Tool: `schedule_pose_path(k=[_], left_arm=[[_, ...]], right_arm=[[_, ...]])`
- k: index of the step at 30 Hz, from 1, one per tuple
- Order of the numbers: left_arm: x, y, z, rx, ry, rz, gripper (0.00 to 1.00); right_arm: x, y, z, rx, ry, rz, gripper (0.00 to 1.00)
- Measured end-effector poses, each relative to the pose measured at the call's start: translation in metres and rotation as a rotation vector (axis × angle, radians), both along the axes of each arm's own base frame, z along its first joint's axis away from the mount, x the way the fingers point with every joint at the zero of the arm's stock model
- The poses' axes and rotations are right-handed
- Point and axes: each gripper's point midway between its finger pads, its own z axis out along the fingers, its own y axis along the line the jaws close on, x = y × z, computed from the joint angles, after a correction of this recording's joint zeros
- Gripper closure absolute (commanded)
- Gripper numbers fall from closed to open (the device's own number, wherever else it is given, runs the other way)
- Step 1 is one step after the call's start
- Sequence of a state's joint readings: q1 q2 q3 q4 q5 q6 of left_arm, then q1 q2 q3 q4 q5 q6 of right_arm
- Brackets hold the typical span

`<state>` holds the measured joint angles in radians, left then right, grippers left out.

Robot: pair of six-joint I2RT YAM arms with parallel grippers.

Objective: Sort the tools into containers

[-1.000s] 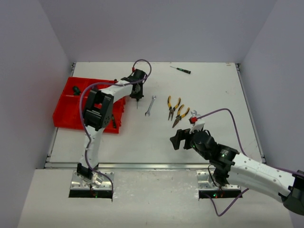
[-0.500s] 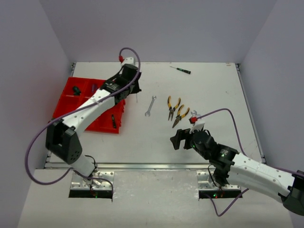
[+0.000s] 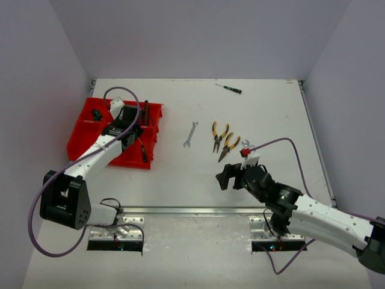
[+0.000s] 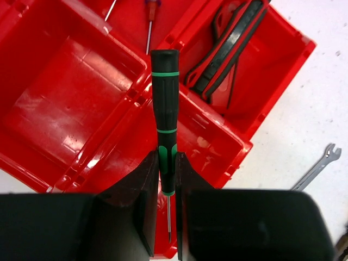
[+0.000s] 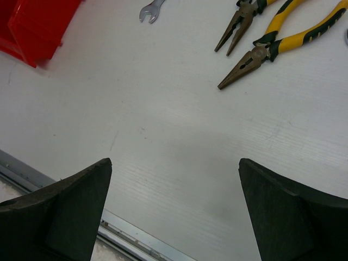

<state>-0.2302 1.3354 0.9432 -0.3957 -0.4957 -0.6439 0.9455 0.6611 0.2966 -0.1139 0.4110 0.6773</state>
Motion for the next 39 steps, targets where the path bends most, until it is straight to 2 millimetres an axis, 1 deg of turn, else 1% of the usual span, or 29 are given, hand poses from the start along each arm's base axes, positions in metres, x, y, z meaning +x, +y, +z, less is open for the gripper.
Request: schedule_pose_path(k=[5, 12, 13, 14, 15, 17, 18, 19, 20, 23, 25, 27, 30, 32, 35, 37, 38, 39], left_arm=[[-0.006, 0.0, -0.02, -0.01, 0.023, 0.014, 1.0], [-0.017, 0.0, -0.042, -0.018, 0.043, -0.003, 1.0], [-0.016, -0.002, -0.043, -0.022, 0.045, -0.011, 0.96], [-0.015, -0.003, -0.043, -0.025, 0.043, -0.02, 0.9], [-0.013, -0.005, -0.044, -0.026, 0.04, -0.028, 0.78], [-0.01, -0.008, -0.048, -0.027, 0.046, -0.045, 0.44], [-0.01, -0.009, -0.051, -0.027, 0.055, -0.057, 0.32], [-0.01, -0.011, -0.053, -0.027, 0.063, -0.068, 0.3], [-0.01, -0.014, -0.054, -0.023, 0.068, -0.08, 0.21], [-0.011, -0.027, -0.052, -0.013, 0.07, -0.126, 0.11], [-0.012, -0.043, -0.044, 0.001, 0.067, -0.174, 0.0], [-0.012, -0.059, -0.027, 0.034, 0.056, -0.214, 0.0], [-0.008, -0.081, 0.008, 0.038, -0.012, -0.263, 0.0], [-0.013, -0.085, 0.038, 0.027, -0.072, -0.283, 0.0], [-0.026, -0.076, 0.077, 0.017, -0.151, -0.283, 0.0], [-0.035, -0.071, 0.094, 0.02, -0.163, -0.294, 0.0], [-0.039, -0.071, 0.1, 0.025, -0.163, -0.313, 0.0], [-0.043, -0.072, 0.104, 0.027, -0.155, -0.345, 0.0]], right_arm=[[0.0, -0.001, -0.002, -0.004, 0.003, -0.001, 0.01], [-0.001, -0.001, -0.005, -0.014, 0.01, 0.0, 0.01], [-0.001, -0.001, -0.007, -0.018, 0.014, 0.0, 0.01], [-0.001, -0.001, -0.008, -0.023, 0.018, 0.001, 0.01], [-0.001, -0.001, -0.01, -0.028, 0.022, 0.001, 0.01], [-0.001, -0.001, -0.012, -0.034, 0.028, 0.002, 0.01], [-0.001, -0.001, -0.012, -0.036, 0.029, 0.002, 0.01], [-0.001, -0.001, -0.012, -0.037, 0.03, 0.002, 0.01], [-0.001, -0.001, -0.013, -0.037, 0.03, 0.002, 0.01], [-0.001, -0.002, -0.015, -0.045, 0.036, 0.0, 0.01], [-0.001, -0.002, -0.019, -0.056, 0.046, -0.004, 0.01], [0.0, -0.003, -0.024, -0.072, 0.06, -0.008, 0.01], [0.0, -0.003, -0.032, -0.101, 0.092, -0.007, 0.01], [0.003, -0.001, -0.032, -0.11, 0.108, -0.009, 0.01], [0.011, 0.005, -0.025, -0.11, 0.125, -0.018, 0.01], [0.026, 0.004, -0.019, -0.132, 0.187, -0.067, 0.01], [0.041, 0.005, -0.012, -0.13, 0.214, -0.108, 0.01], [0.062, 0.006, -0.004, -0.125, 0.25, -0.156, 0.01]])
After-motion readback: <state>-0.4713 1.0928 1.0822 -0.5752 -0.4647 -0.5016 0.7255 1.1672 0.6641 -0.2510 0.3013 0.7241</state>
